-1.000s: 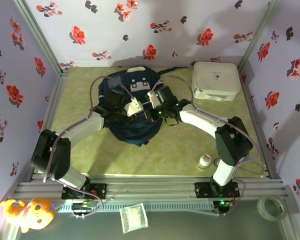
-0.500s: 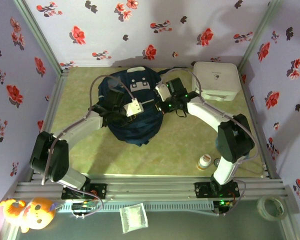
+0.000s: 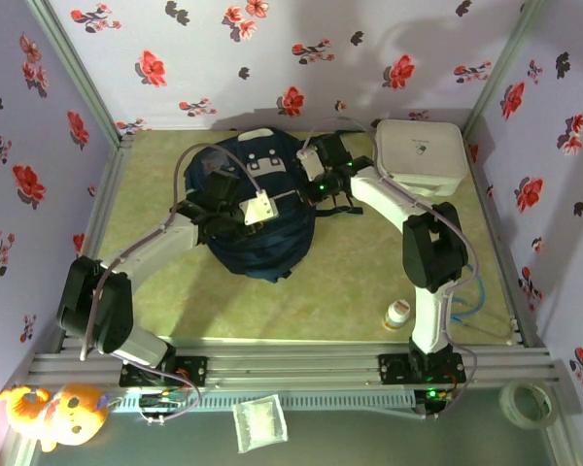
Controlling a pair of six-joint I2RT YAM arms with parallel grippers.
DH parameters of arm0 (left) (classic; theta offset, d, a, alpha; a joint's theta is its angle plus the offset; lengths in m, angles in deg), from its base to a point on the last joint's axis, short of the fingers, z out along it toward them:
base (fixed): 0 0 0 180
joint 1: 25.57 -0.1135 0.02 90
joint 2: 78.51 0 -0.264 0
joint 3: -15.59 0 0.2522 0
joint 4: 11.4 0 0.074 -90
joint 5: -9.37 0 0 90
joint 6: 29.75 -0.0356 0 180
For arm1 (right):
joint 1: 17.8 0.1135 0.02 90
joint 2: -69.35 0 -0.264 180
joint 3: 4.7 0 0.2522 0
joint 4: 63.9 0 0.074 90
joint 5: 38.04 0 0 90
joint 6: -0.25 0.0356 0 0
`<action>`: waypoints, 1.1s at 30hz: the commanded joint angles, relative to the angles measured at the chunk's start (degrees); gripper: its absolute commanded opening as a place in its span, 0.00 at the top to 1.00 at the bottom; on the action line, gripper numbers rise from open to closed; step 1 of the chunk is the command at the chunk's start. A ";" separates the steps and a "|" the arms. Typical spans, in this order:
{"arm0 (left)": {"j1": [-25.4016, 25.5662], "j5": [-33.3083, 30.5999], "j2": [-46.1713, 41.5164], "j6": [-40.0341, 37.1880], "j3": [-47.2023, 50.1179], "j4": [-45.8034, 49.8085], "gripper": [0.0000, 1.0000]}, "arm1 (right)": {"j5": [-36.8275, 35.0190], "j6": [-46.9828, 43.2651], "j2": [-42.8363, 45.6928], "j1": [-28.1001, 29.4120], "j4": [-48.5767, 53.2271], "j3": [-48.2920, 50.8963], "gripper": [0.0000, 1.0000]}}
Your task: Pack books, pencil case, and school supplies into a backpack
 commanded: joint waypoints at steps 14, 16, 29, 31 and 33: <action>-6.21 -20.38 -17.55 36.29 10.37 -22.78 0.00 | -33.88 18.41 37.61 -8.01 -19.51 34.58 0.01; -7.98 -30.37 -19.69 41.64 13.98 -24.78 0.00 | -41.36 19.40 41.03 -9.55 -20.74 39.90 0.01; -26.87 -45.62 -21.31 46.73 34.40 -35.63 0.00 | -53.04 19.57 44.46 -22.04 -43.85 66.50 0.00; -28.10 -42.26 -18.75 46.05 36.83 -42.20 0.00 | -51.17 17.09 42.18 -22.29 -47.08 67.14 0.00; -28.68 -38.52 -17.08 45.29 37.73 -45.59 0.00 | -50.54 14.38 39.62 -22.36 -52.47 68.41 0.01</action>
